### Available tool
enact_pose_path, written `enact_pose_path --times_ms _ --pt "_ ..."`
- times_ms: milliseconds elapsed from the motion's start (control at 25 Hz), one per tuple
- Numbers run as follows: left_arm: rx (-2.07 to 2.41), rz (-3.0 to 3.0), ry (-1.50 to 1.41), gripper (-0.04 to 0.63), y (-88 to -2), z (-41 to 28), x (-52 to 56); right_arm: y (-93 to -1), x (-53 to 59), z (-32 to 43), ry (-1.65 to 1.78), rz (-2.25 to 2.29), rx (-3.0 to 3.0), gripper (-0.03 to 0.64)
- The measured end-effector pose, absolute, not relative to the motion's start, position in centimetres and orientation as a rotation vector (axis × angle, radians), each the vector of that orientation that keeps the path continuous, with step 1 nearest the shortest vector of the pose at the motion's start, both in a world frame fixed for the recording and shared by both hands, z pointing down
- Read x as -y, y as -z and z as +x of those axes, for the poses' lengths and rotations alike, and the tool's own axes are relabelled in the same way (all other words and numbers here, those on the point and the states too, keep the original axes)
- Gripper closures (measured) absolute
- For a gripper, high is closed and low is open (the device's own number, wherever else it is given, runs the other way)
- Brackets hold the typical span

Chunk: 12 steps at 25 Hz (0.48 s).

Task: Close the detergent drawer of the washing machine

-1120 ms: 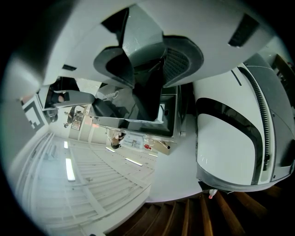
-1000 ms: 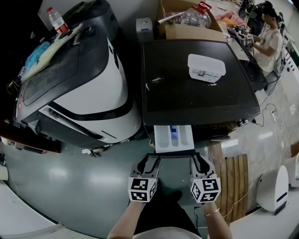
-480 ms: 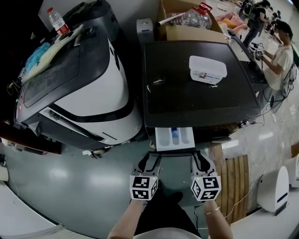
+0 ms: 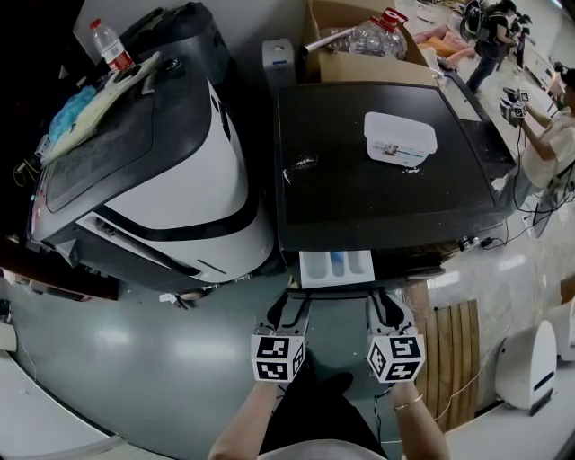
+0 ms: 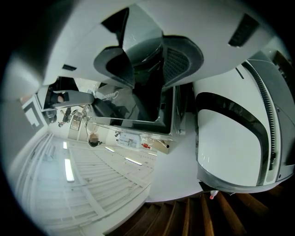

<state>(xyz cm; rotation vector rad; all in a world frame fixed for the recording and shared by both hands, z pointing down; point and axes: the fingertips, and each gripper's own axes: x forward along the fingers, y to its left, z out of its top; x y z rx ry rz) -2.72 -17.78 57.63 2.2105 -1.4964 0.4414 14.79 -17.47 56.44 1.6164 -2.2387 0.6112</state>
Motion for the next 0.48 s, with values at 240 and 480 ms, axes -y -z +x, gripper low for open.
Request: enact_pose_path --times_ms 240,480 --pt "1.497 2.216 -0.44 0.413 -57.6 -2.7 18.5 -56.5 18.2 14.8 -0.611 1.618 2.241 0.52" --pt "1.503 2.207 -0.443 0.413 -57.7 -2.8 19.3 -56.4 19.1 14.7 -0.609 1.613 2.245 0.52"
